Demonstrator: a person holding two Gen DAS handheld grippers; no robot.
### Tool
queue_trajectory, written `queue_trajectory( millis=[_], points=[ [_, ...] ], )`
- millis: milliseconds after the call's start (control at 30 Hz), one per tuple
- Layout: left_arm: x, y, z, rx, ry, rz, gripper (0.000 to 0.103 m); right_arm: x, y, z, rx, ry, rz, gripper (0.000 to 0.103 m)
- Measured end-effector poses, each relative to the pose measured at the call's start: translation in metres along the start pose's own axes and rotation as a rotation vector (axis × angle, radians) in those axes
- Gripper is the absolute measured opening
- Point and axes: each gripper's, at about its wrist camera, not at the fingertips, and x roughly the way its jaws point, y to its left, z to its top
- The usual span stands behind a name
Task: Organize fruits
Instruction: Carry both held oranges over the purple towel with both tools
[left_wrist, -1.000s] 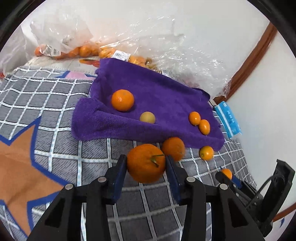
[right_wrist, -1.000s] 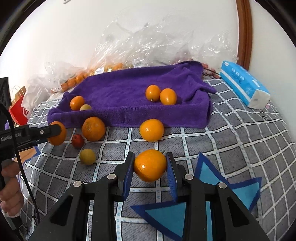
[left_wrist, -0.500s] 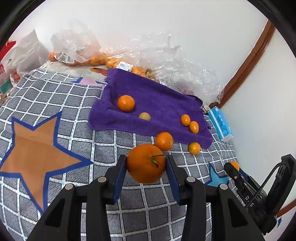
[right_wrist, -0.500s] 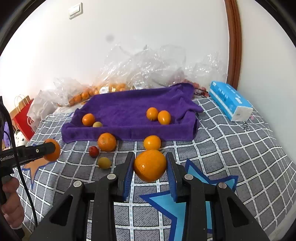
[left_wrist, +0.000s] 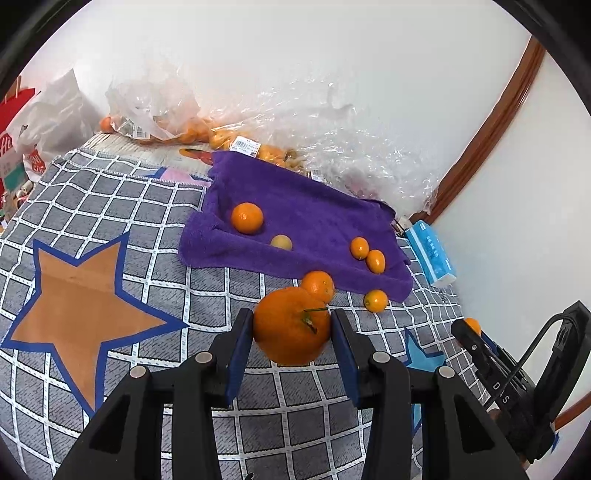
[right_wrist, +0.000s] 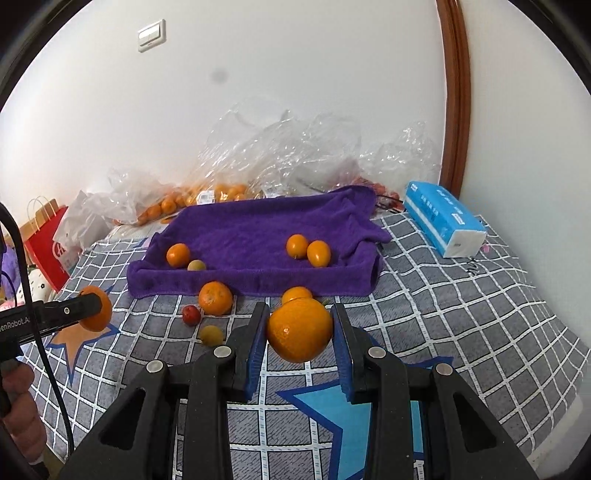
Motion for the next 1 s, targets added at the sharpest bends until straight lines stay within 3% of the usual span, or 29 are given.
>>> queue_trajectory(
  millis=[1000],
  points=[
    [0.007, 0.007, 0.034, 0.026, -0.018, -0.013, 0.04, 0.026, 0.016, 0.034, 0.021, -0.002, -0.024, 0.034]
  ],
)
